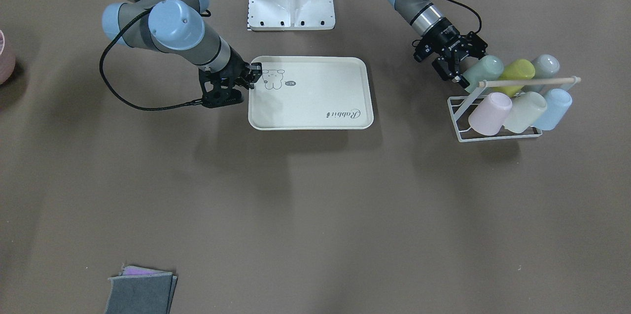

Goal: Pick up and place green cup on tray

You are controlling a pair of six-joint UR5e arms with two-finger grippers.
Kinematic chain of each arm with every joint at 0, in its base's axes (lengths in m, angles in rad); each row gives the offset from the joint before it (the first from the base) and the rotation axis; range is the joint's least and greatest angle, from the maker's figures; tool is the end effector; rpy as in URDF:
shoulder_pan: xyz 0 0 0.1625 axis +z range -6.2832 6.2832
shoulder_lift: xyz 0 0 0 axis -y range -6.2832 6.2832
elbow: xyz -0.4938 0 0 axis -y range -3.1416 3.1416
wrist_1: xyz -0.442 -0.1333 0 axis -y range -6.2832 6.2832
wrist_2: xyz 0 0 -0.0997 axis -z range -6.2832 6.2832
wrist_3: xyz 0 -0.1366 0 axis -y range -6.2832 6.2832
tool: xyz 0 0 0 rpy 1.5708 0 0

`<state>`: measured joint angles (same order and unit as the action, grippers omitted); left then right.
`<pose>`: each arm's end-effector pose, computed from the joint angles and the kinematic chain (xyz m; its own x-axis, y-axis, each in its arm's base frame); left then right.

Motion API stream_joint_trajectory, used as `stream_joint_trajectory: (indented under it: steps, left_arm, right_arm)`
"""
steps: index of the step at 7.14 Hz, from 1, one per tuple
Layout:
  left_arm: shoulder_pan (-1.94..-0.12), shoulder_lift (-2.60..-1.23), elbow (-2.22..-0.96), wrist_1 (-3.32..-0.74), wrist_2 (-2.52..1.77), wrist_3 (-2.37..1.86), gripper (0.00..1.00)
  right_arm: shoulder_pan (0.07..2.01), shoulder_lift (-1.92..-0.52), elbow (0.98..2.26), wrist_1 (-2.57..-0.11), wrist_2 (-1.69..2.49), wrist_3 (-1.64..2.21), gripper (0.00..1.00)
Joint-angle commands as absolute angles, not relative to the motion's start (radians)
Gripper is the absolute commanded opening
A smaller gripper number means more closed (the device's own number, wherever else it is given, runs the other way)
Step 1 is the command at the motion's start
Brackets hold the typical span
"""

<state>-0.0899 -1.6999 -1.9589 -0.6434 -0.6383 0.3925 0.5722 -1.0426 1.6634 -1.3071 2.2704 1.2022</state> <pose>0.4829 -0.2875 0.5480 -0.5946 0.6064 0.5279 -0.7423 -0.1619 -0.6502 -0.6080 -0.4455 0.3210 0.4953 -0.0089 0.8687 0.1961 0.9753 -0.1019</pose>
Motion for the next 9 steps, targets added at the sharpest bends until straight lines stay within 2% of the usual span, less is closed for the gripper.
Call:
stream_joint_trajectory:
  steps: [1,6,7,8,9]
  left_arm:
    - [-0.092,-1.703,-1.951,-0.646,-0.612,0.391,0.98]
    - [-0.1,-1.701,-1.942,-0.655,-0.603,0.388,0.98]
    - [-0.1,-1.7,-1.941,-0.655,-0.603,0.362,0.98]
    - [-0.1,-1.698,-1.925,-0.655,-0.603,0.341,0.98]
    - [-0.1,-1.698,-1.918,-0.655,-0.597,0.334,0.98]
  right_arm:
    - [0.571,-1.0,1.608,-1.302,2.269,1.2,0.0]
    - [0.56,-1.003,1.583,-1.276,2.266,1.192,0.0]
    - [0.56,-1.005,1.583,-1.276,2.266,1.193,0.2]
    - [0.561,-1.005,1.583,-1.276,2.264,1.2,0.74]
    - [0.566,-1.005,1.583,-1.278,2.263,1.203,0.96]
